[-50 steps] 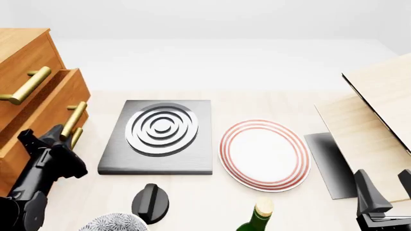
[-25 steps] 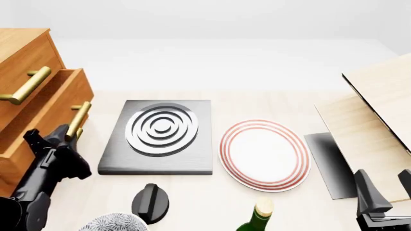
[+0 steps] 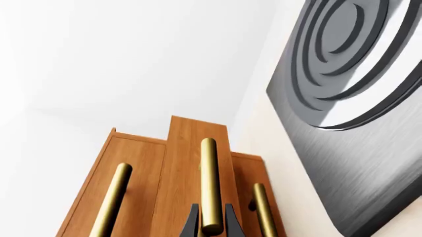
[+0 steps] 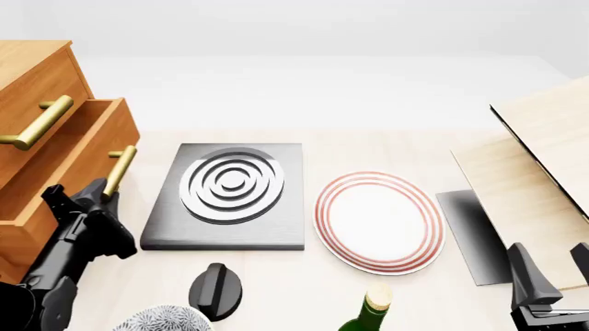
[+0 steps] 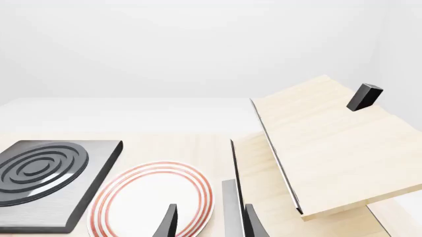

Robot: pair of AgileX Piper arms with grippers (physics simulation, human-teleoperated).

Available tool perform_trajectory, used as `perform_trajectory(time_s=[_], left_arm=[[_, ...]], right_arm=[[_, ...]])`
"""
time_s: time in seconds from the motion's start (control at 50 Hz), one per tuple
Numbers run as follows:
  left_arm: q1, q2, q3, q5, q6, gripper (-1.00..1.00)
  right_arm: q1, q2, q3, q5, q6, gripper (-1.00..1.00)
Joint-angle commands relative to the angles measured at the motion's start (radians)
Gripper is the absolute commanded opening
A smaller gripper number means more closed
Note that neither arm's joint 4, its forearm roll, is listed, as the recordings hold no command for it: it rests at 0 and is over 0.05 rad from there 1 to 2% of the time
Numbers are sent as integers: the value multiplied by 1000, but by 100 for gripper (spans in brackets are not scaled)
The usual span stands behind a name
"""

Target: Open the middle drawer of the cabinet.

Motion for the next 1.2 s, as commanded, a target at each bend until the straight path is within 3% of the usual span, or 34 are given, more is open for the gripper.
perform_trajectory(time_s=[0.02, 1.2], left_arm=[[-88, 7, 63, 0, -1, -100], [-163, 20, 75, 0, -35, -100]], right_arm=[[1, -11, 0, 6, 0, 100], [1, -11, 0, 6, 1, 100]])
